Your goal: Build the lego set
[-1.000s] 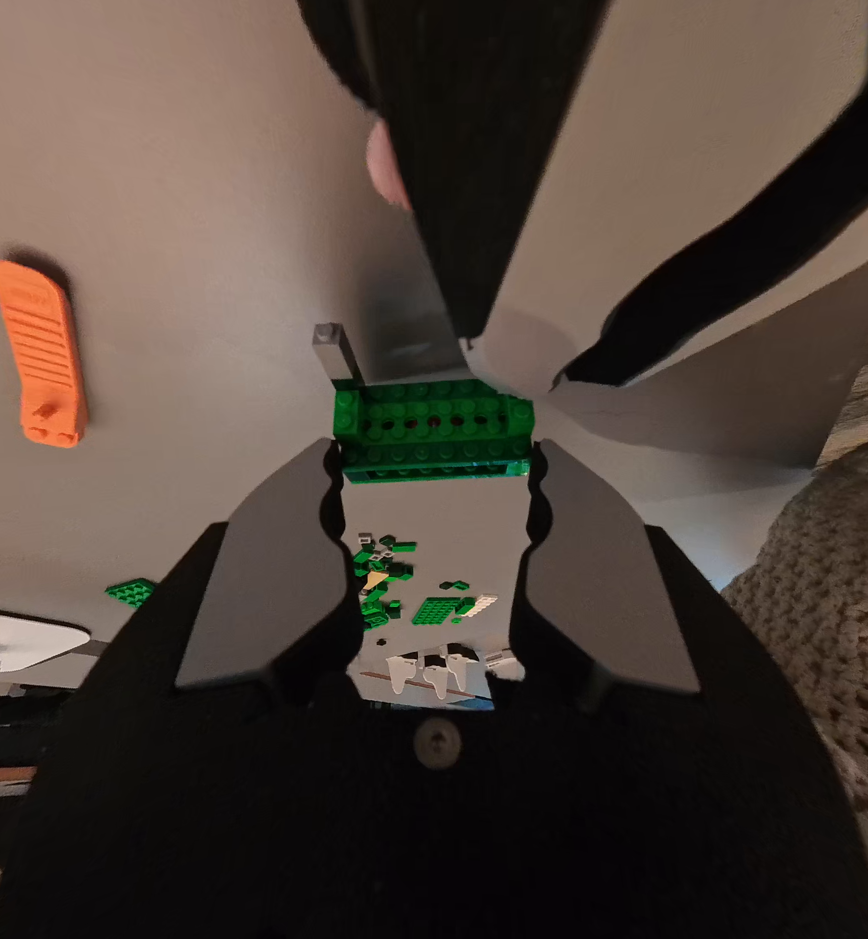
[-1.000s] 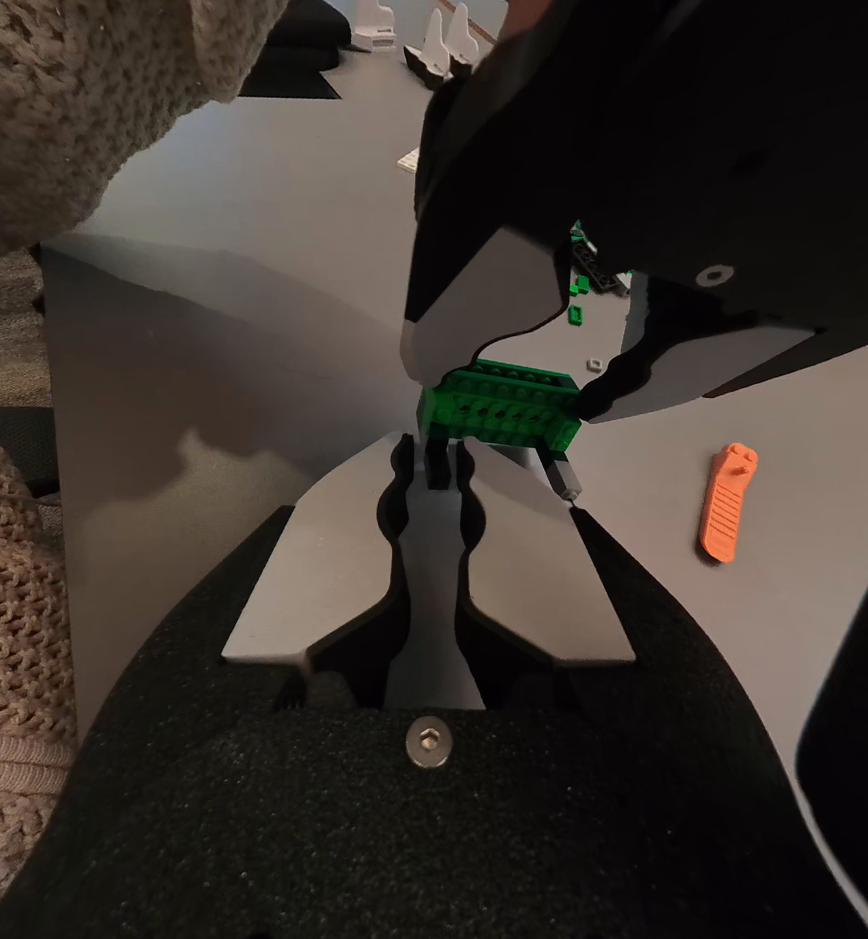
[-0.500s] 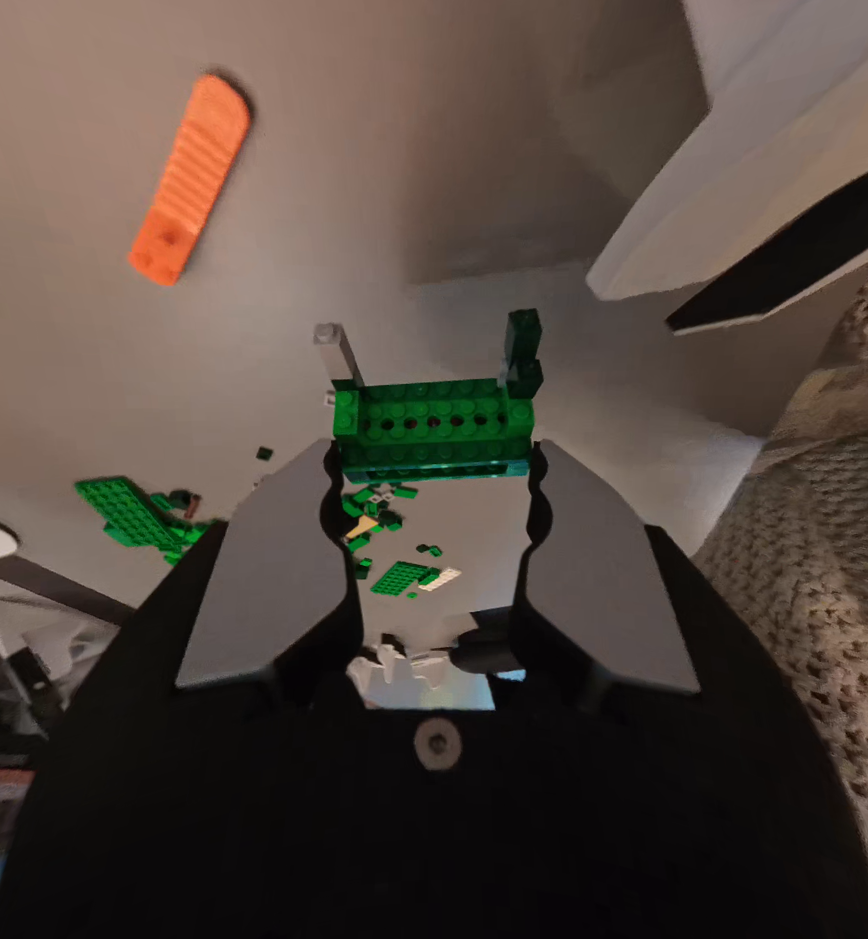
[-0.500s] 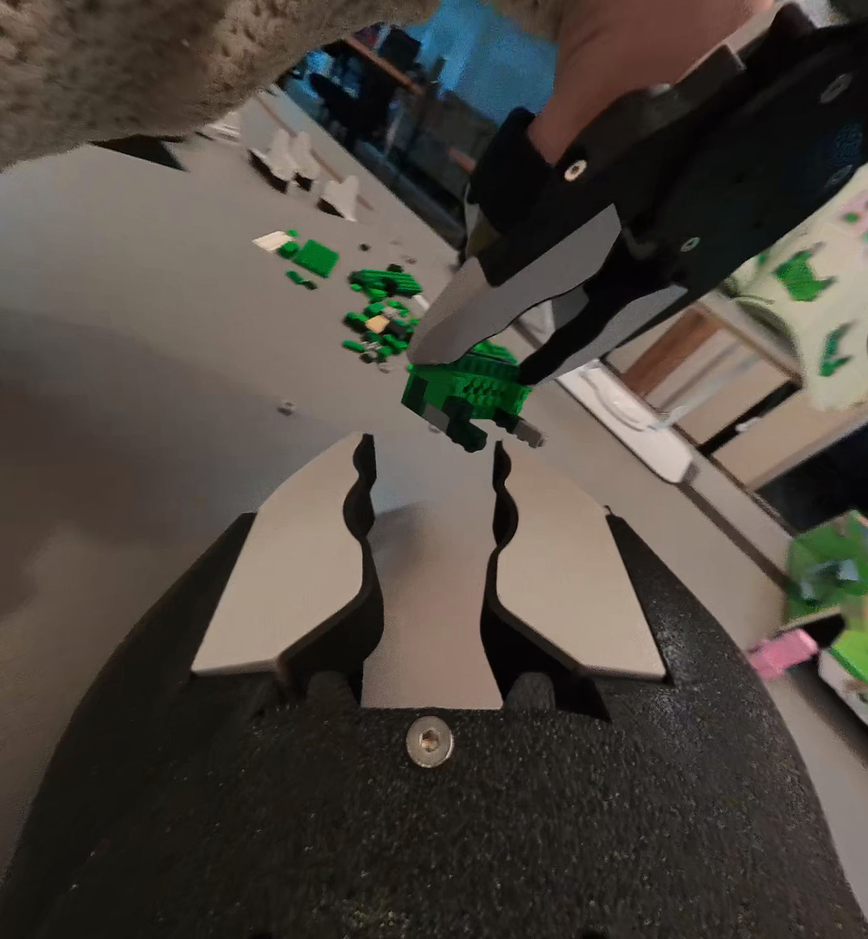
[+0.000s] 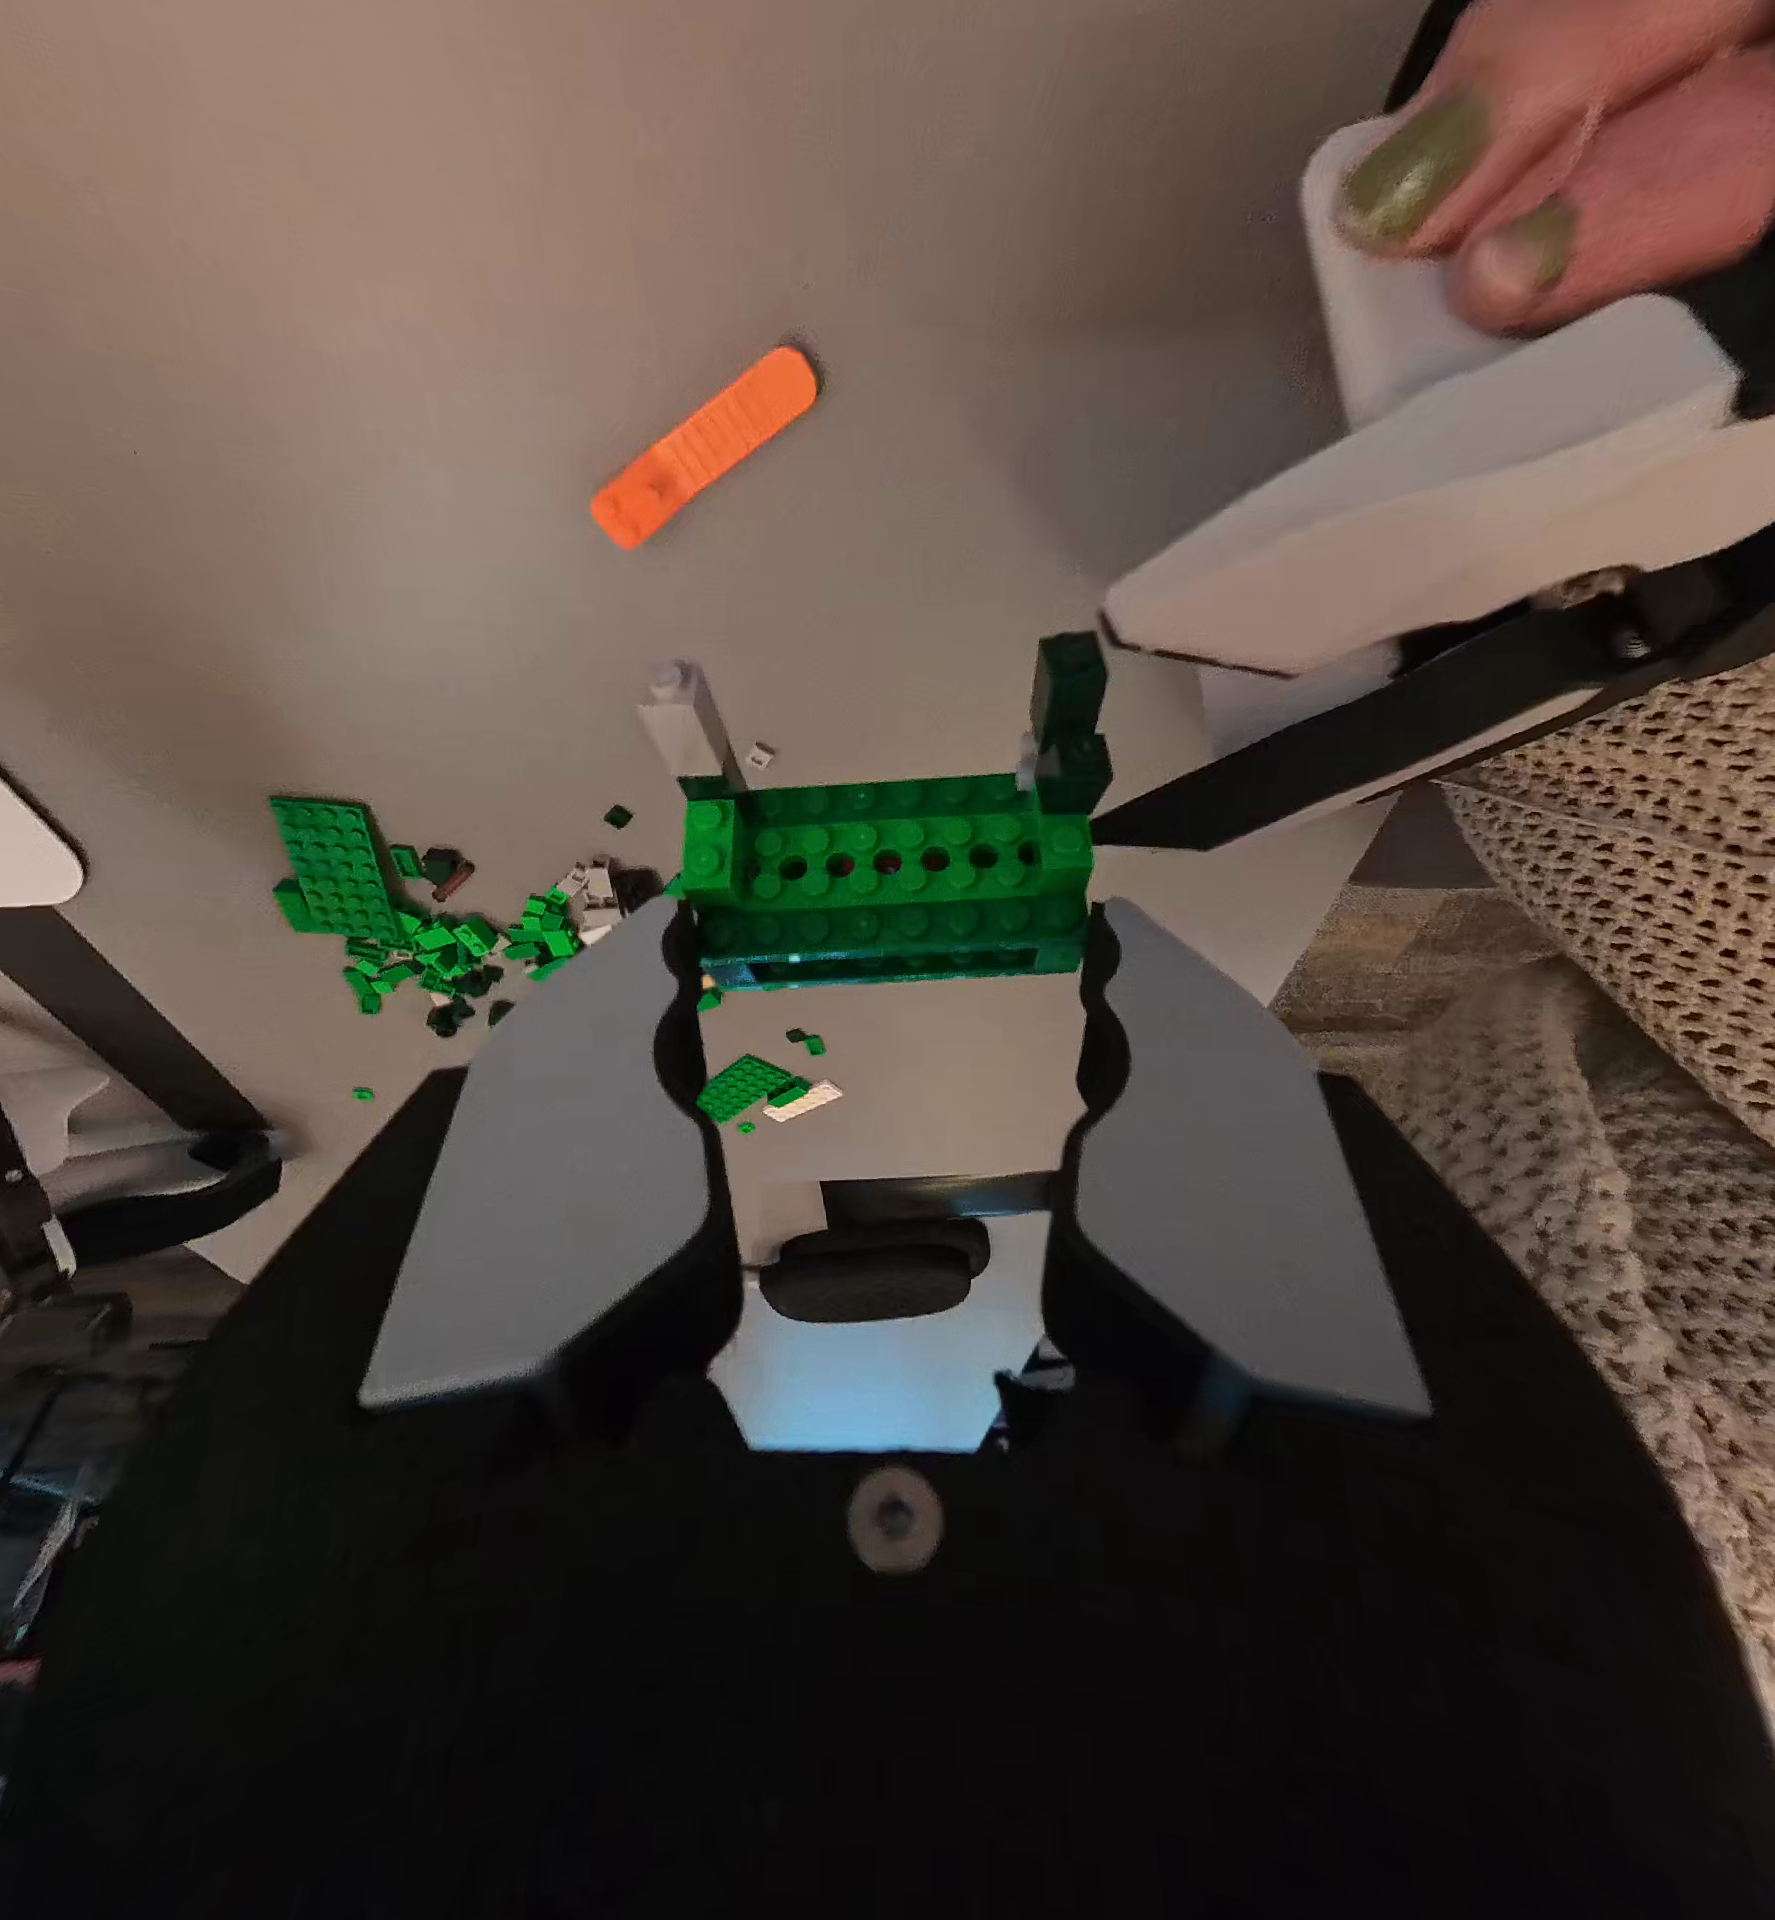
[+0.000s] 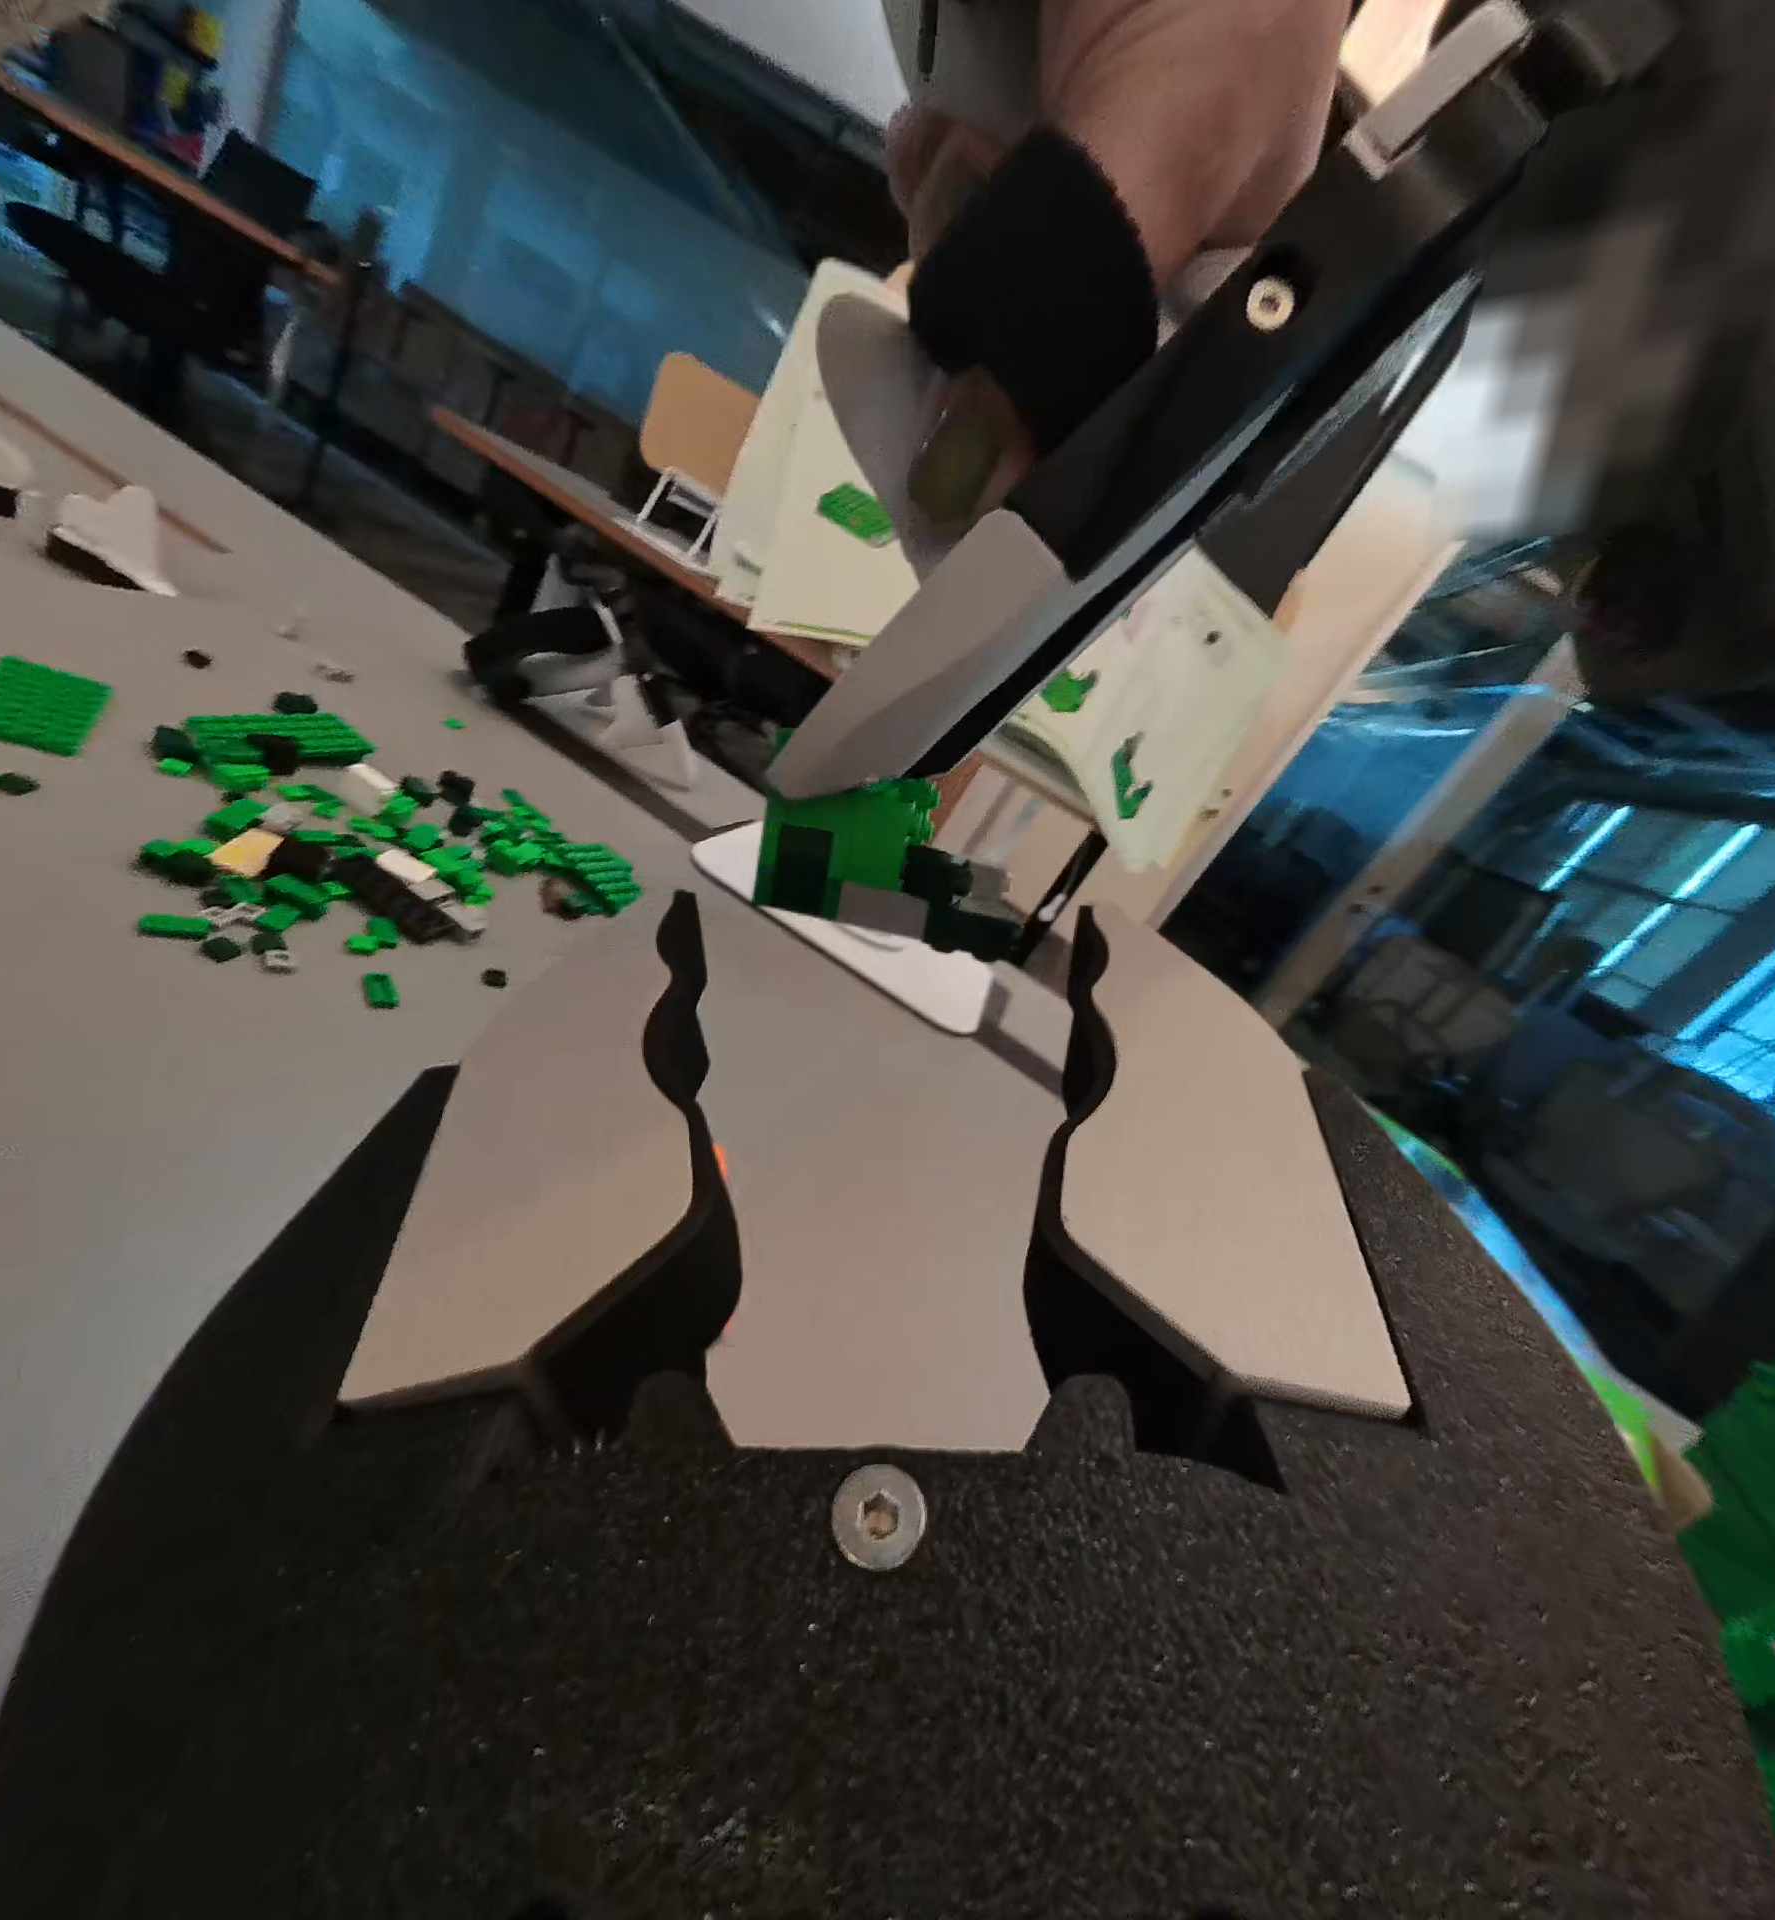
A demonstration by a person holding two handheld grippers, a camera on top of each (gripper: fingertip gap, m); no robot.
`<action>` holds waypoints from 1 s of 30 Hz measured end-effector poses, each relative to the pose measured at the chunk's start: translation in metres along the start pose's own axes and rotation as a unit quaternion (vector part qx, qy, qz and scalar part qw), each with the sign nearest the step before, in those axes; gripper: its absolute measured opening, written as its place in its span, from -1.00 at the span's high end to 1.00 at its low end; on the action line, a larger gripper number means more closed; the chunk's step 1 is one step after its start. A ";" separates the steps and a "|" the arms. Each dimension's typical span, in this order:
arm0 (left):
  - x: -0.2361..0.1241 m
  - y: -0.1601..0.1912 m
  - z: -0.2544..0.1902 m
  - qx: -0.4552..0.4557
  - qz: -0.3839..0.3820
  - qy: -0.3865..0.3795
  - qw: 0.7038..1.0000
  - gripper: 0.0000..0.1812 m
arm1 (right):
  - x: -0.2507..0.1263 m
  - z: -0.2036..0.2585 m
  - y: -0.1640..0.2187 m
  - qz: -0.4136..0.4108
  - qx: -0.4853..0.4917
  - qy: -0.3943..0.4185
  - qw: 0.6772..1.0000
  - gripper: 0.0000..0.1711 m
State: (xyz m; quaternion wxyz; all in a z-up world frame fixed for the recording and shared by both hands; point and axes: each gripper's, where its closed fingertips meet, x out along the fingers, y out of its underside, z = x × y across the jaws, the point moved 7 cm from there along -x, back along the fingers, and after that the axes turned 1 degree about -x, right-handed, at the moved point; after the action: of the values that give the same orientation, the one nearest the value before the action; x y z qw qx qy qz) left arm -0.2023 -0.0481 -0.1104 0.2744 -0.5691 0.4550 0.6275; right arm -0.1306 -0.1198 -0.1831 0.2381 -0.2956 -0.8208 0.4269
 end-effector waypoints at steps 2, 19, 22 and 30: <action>-0.005 -0.005 -0.002 -0.004 0.004 0.001 1.000 0.22 | -0.003 -0.005 -0.005 -0.011 -0.012 0.015 1.000 0.22; -0.019 -0.018 -0.007 -0.030 0.022 0.011 0.999 0.22 | 0.008 -0.016 -0.010 0.004 0.015 0.027 1.000 0.40; -0.020 -0.021 -0.009 -0.025 0.018 0.012 0.999 0.22 | 0.008 -0.018 -0.010 0.004 0.016 0.031 0.999 0.48; -0.026 -0.025 -0.014 -0.016 0.008 0.007 1.000 0.22 | 0.003 -0.023 -0.012 -0.005 0.024 0.035 0.999 0.50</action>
State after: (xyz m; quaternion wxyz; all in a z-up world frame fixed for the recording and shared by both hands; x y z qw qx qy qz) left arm -0.1691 -0.0450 -0.0908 0.2567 -0.5745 0.4512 0.6329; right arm -0.1214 -0.1098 -0.1601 0.2761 -0.3006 -0.8027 0.4349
